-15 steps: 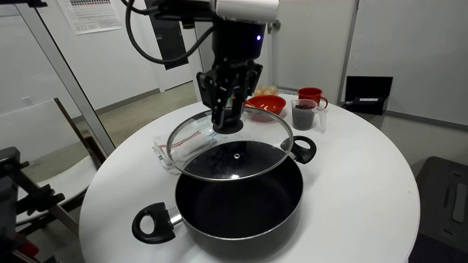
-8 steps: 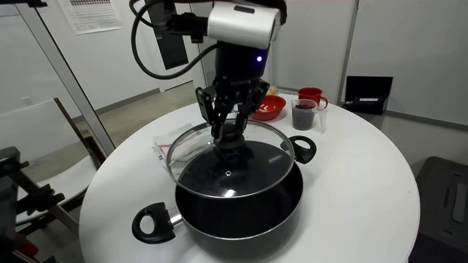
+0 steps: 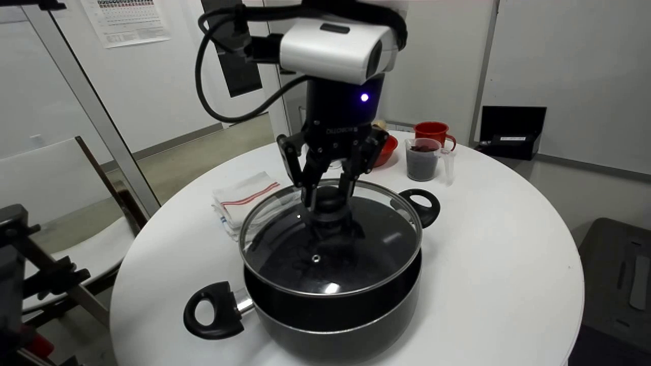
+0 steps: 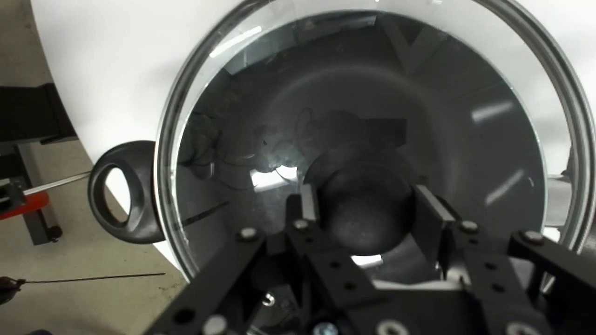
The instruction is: Put the lid on the pot
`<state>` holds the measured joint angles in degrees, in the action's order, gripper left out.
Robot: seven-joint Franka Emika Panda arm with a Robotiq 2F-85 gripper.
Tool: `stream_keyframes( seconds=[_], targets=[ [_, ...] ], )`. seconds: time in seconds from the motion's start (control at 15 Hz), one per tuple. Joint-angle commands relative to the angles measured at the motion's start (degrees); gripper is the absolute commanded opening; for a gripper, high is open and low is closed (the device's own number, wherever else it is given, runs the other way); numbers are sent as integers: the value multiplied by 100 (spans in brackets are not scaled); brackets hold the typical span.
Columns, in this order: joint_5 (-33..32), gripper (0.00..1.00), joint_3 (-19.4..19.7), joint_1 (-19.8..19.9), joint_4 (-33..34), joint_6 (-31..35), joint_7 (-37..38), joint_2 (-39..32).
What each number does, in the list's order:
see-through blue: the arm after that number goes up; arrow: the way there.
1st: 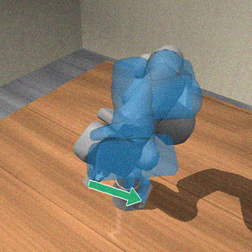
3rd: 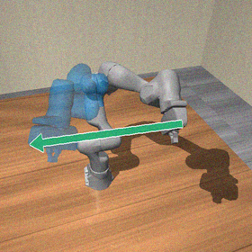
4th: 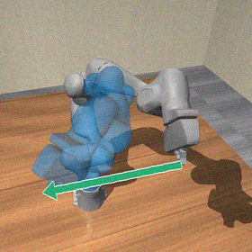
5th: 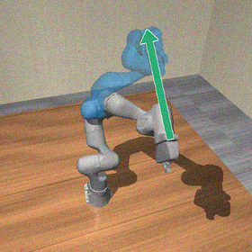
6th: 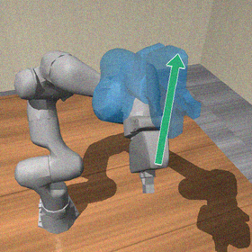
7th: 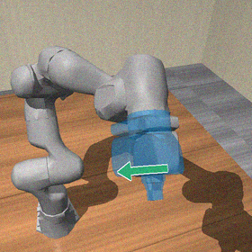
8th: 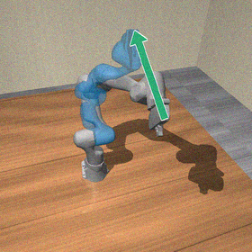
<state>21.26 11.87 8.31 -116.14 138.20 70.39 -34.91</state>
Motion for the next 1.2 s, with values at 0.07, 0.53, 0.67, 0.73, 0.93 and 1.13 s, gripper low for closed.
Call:
stream_keyframes(
  seconds=[0.07,0.53,0.67,0.73,0.93,1.13],
  targets=[
    [125,25,11,41,-162,166,249,47],
    [224,25,1,174,-295,306,368,-51],
    [237,25,27,148,-325,366,416,-26],
    [231,25,36,134,-337,405,452,-18],
    [192,25,61,72,-392,587,611,20],
    [151,25,77,17,-437,752,739,35]
  ],
)
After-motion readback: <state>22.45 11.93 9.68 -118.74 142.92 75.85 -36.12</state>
